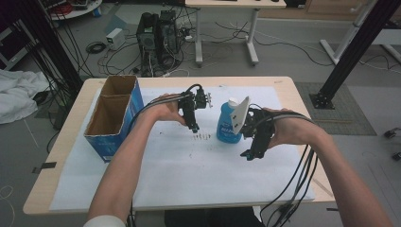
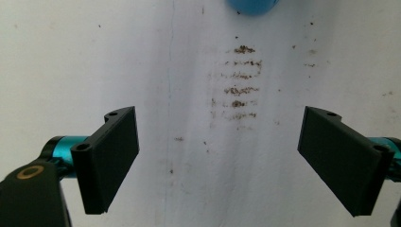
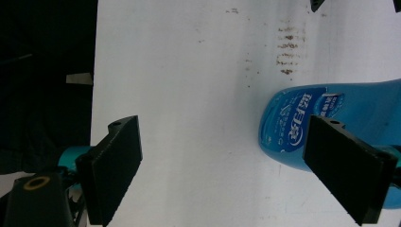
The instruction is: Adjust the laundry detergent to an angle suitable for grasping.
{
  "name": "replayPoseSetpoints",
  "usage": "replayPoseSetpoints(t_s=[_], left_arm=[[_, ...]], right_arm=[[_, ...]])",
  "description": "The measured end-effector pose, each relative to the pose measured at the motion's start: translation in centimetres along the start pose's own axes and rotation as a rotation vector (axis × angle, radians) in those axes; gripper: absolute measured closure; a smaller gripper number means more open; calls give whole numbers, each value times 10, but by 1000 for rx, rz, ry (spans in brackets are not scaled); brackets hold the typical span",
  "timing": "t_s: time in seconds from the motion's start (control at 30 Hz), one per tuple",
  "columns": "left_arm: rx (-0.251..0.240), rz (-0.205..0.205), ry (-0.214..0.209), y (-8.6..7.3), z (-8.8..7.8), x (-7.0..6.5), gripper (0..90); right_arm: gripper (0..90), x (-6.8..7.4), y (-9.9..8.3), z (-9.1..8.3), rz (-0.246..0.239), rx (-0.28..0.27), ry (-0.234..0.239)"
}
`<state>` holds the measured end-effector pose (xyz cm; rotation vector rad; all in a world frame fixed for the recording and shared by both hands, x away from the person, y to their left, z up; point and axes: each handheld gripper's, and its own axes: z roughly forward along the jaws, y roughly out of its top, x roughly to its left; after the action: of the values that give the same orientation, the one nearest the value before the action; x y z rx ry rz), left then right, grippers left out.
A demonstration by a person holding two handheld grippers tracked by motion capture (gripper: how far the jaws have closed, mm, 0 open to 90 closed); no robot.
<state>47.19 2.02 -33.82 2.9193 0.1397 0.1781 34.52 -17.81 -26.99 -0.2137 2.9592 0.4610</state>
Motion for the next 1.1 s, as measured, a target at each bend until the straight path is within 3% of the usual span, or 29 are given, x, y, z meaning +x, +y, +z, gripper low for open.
replayPoseSetpoints(t_s=[0.2,0.23,0.3,0.5,0.57,0.6,0.63,0.7,0.73,0.77,0.87,0.9,0.93,1.0,1.03,1.07,1.1], left_arm=[[-4,6,5,-1,-1,-1,133],[-1,12,5,0,-2,-1,133],[-3,10,6,-1,-3,-1,133],[-6,-3,6,-2,-4,-2,133],[-1,2,7,-2,-5,-2,133],[-2,10,8,-2,-5,-2,133],[0,12,8,-2,-5,-2,133],[-3,12,10,-2,-5,-2,133],[-6,12,10,-1,-4,-2,133],[-8,2,6,-1,-4,-3,133],[-2,13,9,0,-4,-2,133],[-1,8,6,0,-4,-3,133],[-3,6,6,-1,-3,-3,133],[0,11,9,-1,-4,-4,133],[-10,-2,7,-2,-4,-5,133],[2,11,10,-2,-5,-4,133],[-14,5,11,-3,-4,-5,133]], right_arm=[[117,0,0,0,-2,4,-1],[117,1,1,0,23,1,-4],[117,-1,0,-1,2,5,-8],[117,0,1,-1,2,5,-11],[117,0,1,-1,7,7,-13],[117,2,1,0,43,-5,-21],[117,2,1,-1,47,-3,-24],[117,0,0,-2,20,7,-23],[117,3,0,-1,49,-6,-29],[117,1,-1,-3,10,7,-21],[117,4,-1,-3,50,-9,-26],[117,4,-1,-3,48,-11,-26],[117,1,-2,-4,-2,9,-20],[118,2,-2,-3,19,5,-22],[117,4,-1,-2,53,-4,-28],[117,0,-2,-3,1,10,-22],[117,1,-2,-2,10,8,-26]])
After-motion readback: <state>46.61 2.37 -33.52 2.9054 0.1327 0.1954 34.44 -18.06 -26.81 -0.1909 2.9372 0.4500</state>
